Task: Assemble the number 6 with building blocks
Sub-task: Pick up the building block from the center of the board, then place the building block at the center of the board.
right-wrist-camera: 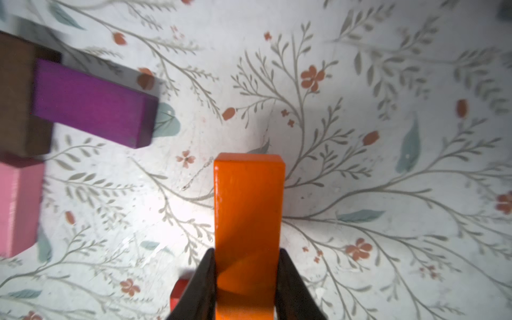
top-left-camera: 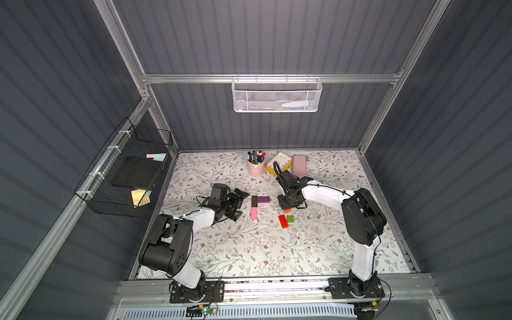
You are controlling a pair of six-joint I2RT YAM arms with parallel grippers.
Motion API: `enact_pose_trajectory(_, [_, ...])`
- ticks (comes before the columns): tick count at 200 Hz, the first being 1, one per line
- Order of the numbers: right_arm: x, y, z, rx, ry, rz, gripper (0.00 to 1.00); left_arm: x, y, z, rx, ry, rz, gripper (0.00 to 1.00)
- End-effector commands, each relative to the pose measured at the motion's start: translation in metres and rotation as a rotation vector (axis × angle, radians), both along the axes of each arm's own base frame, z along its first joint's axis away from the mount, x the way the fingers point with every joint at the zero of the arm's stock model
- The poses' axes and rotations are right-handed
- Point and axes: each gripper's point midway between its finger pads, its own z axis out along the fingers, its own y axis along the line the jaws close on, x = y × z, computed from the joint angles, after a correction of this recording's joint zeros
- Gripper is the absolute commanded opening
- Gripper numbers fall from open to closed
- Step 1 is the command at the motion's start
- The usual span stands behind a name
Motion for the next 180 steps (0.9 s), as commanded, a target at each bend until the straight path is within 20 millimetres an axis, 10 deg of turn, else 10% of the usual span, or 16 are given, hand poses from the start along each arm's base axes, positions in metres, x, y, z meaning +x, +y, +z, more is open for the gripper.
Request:
enact_pose_trajectory(1, [-0.008, 0.004, 0.029, -0.006, -0.073, 0.078, 0.21, -0.003, 0.002, -0.005, 0.009, 0.002, -0.016, 0.99])
enact_pose_trajectory(49, [-0.046, 0.031, 0.054, -0.016, -0.102, 0.218, 0.24, -0.001, 0.000, -0.003, -0.005, -0.001, -0.018, 0.99])
enact_pose_trajectory(180, [-0.115, 0.070, 0.028, -0.188, -0.112, 0.481, 0.26, 0.024, 0.031, 0.002, -0.046, 0.022, 0.036, 0.99])
